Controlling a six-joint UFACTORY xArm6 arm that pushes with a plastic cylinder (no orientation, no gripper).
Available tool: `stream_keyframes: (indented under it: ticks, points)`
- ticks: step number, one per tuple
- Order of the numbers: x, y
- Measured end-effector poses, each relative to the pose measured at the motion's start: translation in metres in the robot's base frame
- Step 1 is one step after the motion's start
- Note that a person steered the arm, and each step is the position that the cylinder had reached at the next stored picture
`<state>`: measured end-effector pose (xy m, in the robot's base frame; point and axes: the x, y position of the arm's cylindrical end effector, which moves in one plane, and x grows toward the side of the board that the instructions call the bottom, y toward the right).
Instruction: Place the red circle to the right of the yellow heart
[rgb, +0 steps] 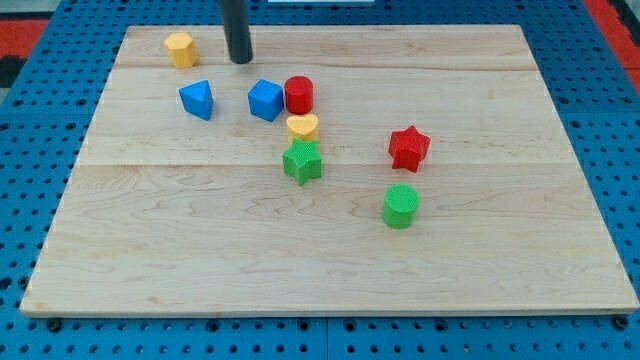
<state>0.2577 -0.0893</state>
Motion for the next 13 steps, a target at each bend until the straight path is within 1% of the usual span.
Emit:
stream_keyframes:
  ticks: [1, 2, 3, 5, 6, 7, 8, 9, 10, 11, 12, 13]
  points:
    - [0.026, 0.047]
    - [0.060, 0.079]
    - [0.065, 0.096]
    - [0.124, 0.153]
    - [0.161, 0.076]
    - [0.174, 0.017]
    - [0.144, 0.002]
    - [0.137, -0.014]
    - [0.123, -0.003]
    - [0.101, 0.043]
    - [0.089, 0.084]
    - [0.082, 0.076]
